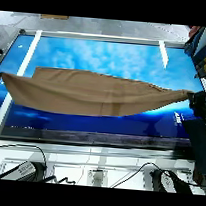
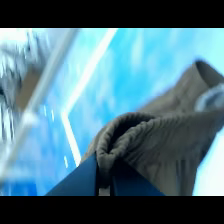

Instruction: Fold the clothes and pants, and hang the long-sleeved shirts on hangers.

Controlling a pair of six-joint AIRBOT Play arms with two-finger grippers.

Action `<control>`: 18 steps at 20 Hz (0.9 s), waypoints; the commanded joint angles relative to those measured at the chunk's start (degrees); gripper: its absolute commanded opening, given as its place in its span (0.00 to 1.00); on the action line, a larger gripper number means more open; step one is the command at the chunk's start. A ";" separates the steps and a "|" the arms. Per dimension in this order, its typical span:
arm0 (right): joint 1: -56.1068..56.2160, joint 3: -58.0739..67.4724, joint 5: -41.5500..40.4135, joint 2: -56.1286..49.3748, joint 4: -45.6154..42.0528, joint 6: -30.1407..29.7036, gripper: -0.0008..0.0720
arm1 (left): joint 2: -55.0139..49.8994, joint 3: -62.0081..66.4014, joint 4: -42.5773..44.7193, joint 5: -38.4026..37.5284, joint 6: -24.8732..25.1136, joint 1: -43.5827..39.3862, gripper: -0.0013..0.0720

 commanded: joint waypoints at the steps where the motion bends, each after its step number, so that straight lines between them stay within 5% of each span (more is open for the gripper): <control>1: 10.03 2.56 -20.00 -5.44 1.64 6.08 0.04 | -3.67 1.84 -10.62 22.93 0.00 -9.84 0.03; 13: 14.82 29.03 -28.98 -39.80 5.84 6.29 0.05 | -33.73 28.87 -10.64 25.09 0.00 -20.61 0.06; 14: 14.84 29.77 -29.94 -41.00 5.70 6.25 0.30 | -34.40 29.38 -10.64 24.22 0.00 -20.61 0.40; 15: 14.82 29.94 -29.79 -41.51 5.14 6.23 0.82 | -34.49 29.59 -10.67 22.32 0.24 -20.55 1.00; 16: 14.78 29.94 -29.05 -41.44 3.02 5.92 0.96 | -34.18 29.81 -10.62 20.26 0.87 -20.17 0.98; 18: 14.78 29.94 -26.60 -40.46 -0.11 5.92 0.96 | -32.48 29.94 -10.60 14.23 2.19 -18.86 0.98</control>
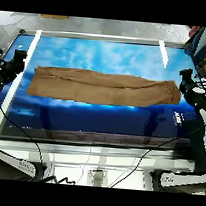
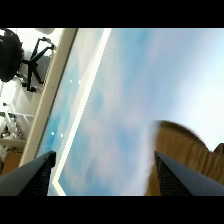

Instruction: Fold the clothes and pants, and hang the long-sleeved shirts on hangers.

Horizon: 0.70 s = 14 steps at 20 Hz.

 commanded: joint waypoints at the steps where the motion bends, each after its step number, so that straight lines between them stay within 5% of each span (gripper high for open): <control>1: 0.07 1.16 3.19 -0.09 -5.64 -0.33 0.96 | 1.36 1.18 0.02 -9.46 1.92 1.75 0.98; 3: 0.07 1.16 6.43 2.34 -11.54 -0.31 0.96 | 4.33 1.18 1.40 -18.29 2.27 4.46 0.95; 5: -0.20 1.16 8.87 5.44 -17.86 -0.33 0.96 | 7.69 1.16 6.71 -28.39 0.79 8.24 0.22; 6: -0.68 1.16 10.38 7.08 -20.15 -0.31 0.96 | 9.55 1.16 11.13 -33.11 -0.22 10.32 0.03; 10: -6.82 1.16 20.63 12.79 -26.97 -0.31 0.96 | 20.26 -3.58 46.73 -37.70 -20.72 14.99 0.03; 12: -10.47 1.16 27.34 13.55 -28.68 -0.28 0.96 | 24.92 -9.84 56.92 -37.11 -27.87 14.99 0.04; 13: -11.89 1.16 30.80 13.42 -29.00 -0.28 0.96 | 25.83 -12.74 57.48 -37.44 -28.48 14.99 0.21; 14: -13.14 1.16 34.21 13.16 -29.18 -0.28 0.96 | 25.92 -15.54 57.42 -37.94 -28.61 14.93 0.67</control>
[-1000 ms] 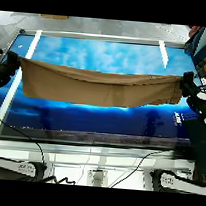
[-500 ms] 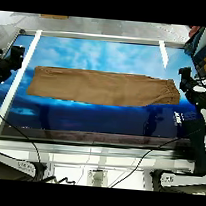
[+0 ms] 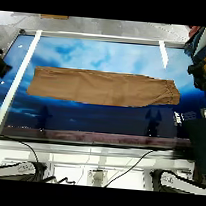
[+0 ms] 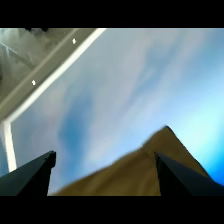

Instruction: Fold the clothes and pants, and hang the long-sleeved shirts on hangers.

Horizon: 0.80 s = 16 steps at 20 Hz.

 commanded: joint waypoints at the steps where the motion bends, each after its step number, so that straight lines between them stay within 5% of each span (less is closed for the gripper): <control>1: -4.79 0.02 13.42 0.76 -3.41 0.02 0.96 | 3.65 -9.11 11.80 -2.47 -7.56 0.50 0.96; 5: -5.29 0.00 16.04 0.76 -5.40 0.02 0.96 | 0.63 -17.62 4.22 2.36 -7.56 -0.22 0.98; 16: -1.79 0.00 15.85 0.76 -5.51 0.00 0.96 | -11.13 -19.93 -7.32 35.10 -7.34 -12.37 0.98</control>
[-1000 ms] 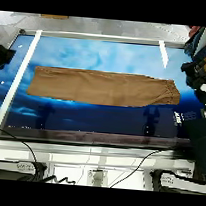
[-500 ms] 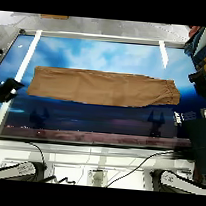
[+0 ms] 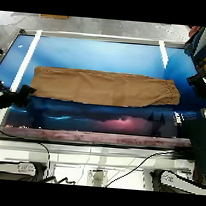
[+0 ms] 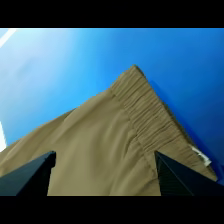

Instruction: Fold the clothes and pants, and hang the long-sleeved shirts on hangers.

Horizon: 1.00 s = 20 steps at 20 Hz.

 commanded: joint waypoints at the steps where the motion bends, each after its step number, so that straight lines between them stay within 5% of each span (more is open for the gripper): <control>1: 2.84 0.00 0.33 0.02 0.02 0.00 0.96 | -2.69 -0.26 -2.47 16.61 0.09 -5.84 0.97; 4: 7.19 0.04 0.35 0.02 0.02 -0.02 0.96 | -3.58 -0.04 -2.47 28.46 0.09 -10.27 0.58; 7: 12.94 0.04 0.33 0.02 -0.04 -0.28 0.96 | -5.97 2.43 -2.45 30.95 0.11 -12.59 0.46; 9: 17.22 0.04 -0.33 0.02 -0.55 -0.28 0.96 | -5.99 4.63 -1.22 30.91 0.15 -13.16 0.04; 10: 19.32 0.04 -1.49 0.02 -0.55 -0.26 0.90 | -5.57 6.10 1.18 30.53 0.17 -13.18 0.03; 11: 21.22 0.04 -3.21 0.02 -0.52 -0.24 0.63 | -4.72 7.82 4.59 29.38 0.17 -13.16 0.03; 12: 23.34 0.04 -5.84 0.02 -0.55 -0.26 0.16 | -3.61 9.35 8.09 27.82 0.15 -13.18 0.03; 13: 25.35 0.04 -9.18 0.02 -0.59 -0.26 0.05 | -2.14 10.93 11.45 25.68 0.17 -13.18 0.03; 16: 32.00 0.31 -20.74 -0.35 -0.42 -0.20 0.04 | 2.89 14.97 16.63 19.87 1.20 -13.35 0.03; 20: 40.33 6.95 -17.27 -7.61 -0.33 1.77 0.04 | 9.79 19.65 17.11 11.85 6.56 -15.65 0.03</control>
